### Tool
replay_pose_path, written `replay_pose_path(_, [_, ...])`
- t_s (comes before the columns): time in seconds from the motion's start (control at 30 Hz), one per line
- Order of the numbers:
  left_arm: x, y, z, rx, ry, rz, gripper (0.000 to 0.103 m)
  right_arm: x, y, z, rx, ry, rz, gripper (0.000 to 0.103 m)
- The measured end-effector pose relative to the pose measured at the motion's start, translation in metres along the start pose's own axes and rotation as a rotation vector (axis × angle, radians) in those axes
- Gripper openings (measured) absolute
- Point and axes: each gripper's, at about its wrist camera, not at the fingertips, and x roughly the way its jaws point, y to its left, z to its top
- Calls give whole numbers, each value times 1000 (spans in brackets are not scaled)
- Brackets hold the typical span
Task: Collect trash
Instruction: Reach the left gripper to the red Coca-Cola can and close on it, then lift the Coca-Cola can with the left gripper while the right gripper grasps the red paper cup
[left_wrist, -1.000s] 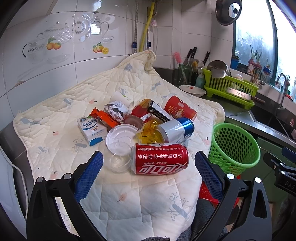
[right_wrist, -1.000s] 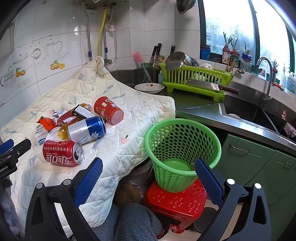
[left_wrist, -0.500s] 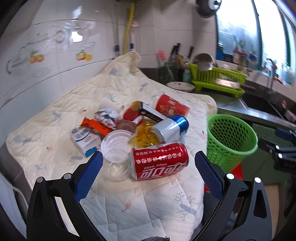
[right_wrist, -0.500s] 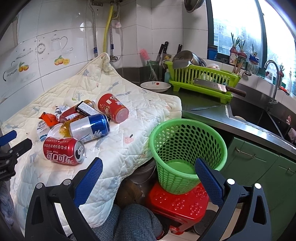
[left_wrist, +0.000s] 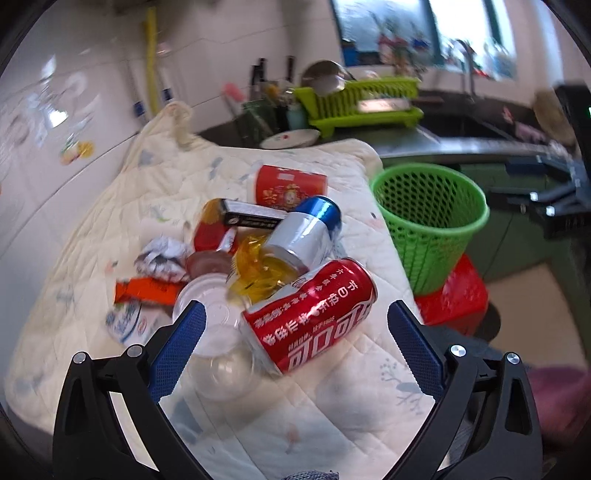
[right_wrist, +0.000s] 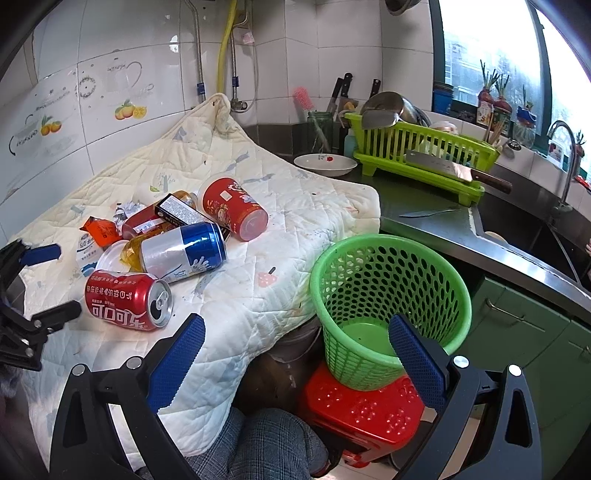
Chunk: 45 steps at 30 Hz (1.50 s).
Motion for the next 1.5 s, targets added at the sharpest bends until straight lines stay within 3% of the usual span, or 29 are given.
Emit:
replay_pose_path(0.5, [47, -9, 12, 300, 129, -156, 94, 25, -3, 11, -11, 49, 23, 96])
replay_pose_path(0.8, [72, -12, 8, 410, 205, -172, 94, 38, 3, 14, -13, 80, 39, 97])
replay_pose_path(1.0, [79, -13, 5, 433, 222, -156, 93, 41, 6, 17, -22, 84, 42, 96])
replay_pose_path(1.27, [80, -24, -1, 457, 217, -123, 81, 44, 6, 16, -21, 89, 46, 97])
replay_pose_path(1.5, [70, -24, 0, 381, 175, -97, 75, 46, 6, 17, -13, 92, 55, 97])
